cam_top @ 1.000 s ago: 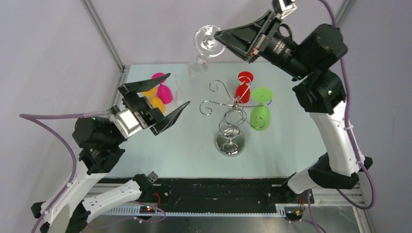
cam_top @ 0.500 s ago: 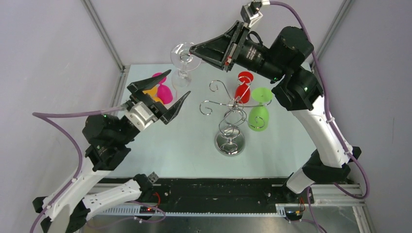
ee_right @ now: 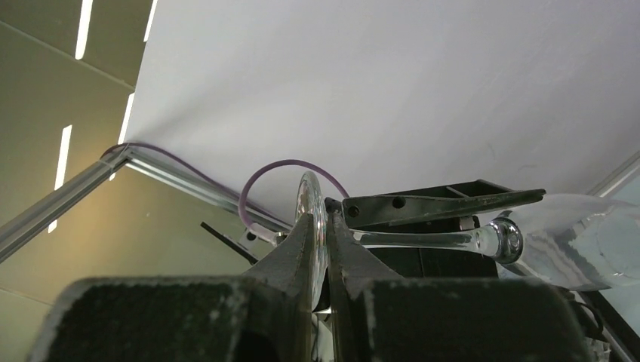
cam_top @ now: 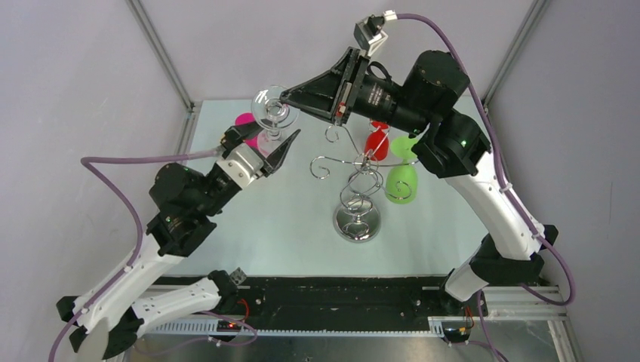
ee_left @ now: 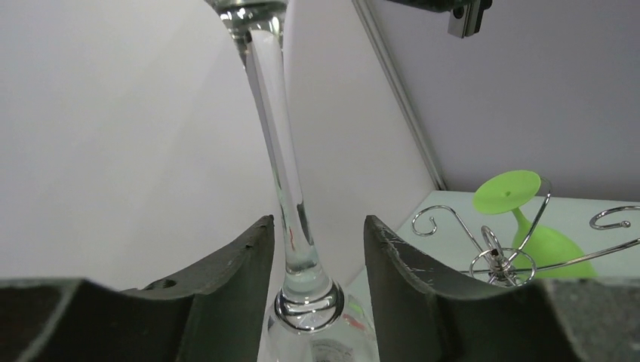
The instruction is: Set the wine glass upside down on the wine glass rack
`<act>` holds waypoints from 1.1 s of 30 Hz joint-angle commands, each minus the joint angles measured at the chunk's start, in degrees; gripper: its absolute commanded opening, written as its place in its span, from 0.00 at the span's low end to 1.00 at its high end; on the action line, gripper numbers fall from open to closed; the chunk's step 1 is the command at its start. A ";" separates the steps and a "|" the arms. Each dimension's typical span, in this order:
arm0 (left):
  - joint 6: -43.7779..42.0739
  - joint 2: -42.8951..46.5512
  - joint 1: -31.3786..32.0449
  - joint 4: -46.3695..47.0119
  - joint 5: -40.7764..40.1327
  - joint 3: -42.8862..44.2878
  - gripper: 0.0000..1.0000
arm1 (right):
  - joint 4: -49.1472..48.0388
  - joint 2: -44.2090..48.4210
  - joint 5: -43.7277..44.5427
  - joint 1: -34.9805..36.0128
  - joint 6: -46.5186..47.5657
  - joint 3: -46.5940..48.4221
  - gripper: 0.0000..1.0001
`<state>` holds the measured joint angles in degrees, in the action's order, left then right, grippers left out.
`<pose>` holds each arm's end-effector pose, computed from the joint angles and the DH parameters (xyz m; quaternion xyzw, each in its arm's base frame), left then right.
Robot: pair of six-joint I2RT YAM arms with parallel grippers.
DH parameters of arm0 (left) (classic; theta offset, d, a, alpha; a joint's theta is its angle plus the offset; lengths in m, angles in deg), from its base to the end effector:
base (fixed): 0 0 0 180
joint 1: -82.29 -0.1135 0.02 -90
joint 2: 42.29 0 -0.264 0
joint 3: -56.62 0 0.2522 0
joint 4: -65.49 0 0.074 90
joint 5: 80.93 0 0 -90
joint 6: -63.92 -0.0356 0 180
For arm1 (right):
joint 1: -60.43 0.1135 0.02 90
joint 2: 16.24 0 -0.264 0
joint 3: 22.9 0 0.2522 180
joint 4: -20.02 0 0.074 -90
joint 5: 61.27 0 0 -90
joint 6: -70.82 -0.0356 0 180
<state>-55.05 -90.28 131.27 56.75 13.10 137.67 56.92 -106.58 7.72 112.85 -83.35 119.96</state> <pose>0.0995 -0.1182 0.4923 0.3638 0.4027 -0.1647 0.8236 0.1596 0.2283 0.6065 -0.0836 0.6061 0.7243 0.3179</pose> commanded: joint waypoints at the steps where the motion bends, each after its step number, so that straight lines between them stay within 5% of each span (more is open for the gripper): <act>1: 0.09 0.16 0.34 1.04 -0.51 1.52 0.50 | -4.42 2.98 0.44 0.59 1.00 -0.27 0.00; 12: 1.58 1.84 0.37 1.18 -0.57 0.57 0.28 | -3.92 5.31 3.44 0.59 3.47 -2.36 0.00; 17: 2.60 2.75 0.34 1.22 -1.88 0.01 0.03 | -4.53 6.23 4.29 0.45 4.05 -3.84 0.00; 24: 6.77 4.63 0.36 1.20 -5.76 -0.98 0.00 | -4.53 6.87 4.80 -1.06 5.70 -5.43 0.00; 28: 7.63 5.75 0.40 1.22 -4.80 -2.38 0.00 | -4.85 7.33 4.55 -2.55 5.46 -7.38 0.13; 33: 8.02 6.96 0.35 1.14 -3.18 -3.75 0.00 | -6.16 7.56 3.80 -3.89 4.43 -9.20 0.15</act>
<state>-48.21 -85.93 131.68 56.22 10.72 133.86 56.63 -102.25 9.77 111.08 -80.00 110.54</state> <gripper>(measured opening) 0.241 0.150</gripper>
